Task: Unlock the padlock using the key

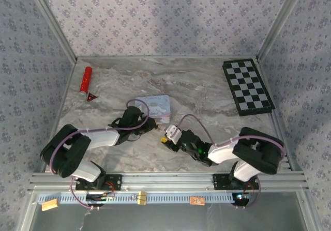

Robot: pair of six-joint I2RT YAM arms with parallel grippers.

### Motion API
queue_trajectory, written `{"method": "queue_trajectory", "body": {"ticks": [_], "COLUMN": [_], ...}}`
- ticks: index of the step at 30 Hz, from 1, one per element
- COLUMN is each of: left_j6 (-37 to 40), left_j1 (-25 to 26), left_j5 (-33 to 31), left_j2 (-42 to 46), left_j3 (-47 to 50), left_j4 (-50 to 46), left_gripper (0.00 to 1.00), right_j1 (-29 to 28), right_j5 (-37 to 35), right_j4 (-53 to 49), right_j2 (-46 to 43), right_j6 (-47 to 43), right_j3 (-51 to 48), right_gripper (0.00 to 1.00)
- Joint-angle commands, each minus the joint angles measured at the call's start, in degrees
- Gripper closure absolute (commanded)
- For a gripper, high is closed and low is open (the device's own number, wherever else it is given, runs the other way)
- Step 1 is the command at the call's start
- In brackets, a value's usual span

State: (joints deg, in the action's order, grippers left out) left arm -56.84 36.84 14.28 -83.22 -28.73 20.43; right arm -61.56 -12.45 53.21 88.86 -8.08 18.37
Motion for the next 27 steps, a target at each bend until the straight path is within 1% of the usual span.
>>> {"method": "queue_trajectory", "body": {"ticks": [1,6,10,19,27], "left_j6": [0.00,-1.49,-2.12,-2.92,-3.01], "left_j1": [-0.96,-2.50,-2.99,-4.36,-5.25], "left_j5": [3.69,5.78,6.89,7.64,8.21], "left_j2": [2.74,2.73,2.61,3.49,4.43], "left_j3": [-2.68,-2.69,-2.85,-2.37,-2.37], "left_j4": [-2.16,-2.85,-3.40,-3.22,-3.79], "left_gripper": [0.91,0.92,0.92,0.93,0.93], "right_j1": [-0.88,-2.11,-1.99,-1.90,-1.90], "right_j5": [-4.70,-7.26,-8.61,-7.24,-9.77], "right_j4": [9.51,16.44,19.82,20.30,21.11], "right_j2": [4.06,12.39,15.72,19.99,22.54], "right_j6": [-9.70,-15.07,-15.49,-15.93,-16.00], "right_j3": [1.87,4.78,6.47,8.53,9.70], "right_gripper": [0.46,0.47,0.48,0.51,0.54]}}
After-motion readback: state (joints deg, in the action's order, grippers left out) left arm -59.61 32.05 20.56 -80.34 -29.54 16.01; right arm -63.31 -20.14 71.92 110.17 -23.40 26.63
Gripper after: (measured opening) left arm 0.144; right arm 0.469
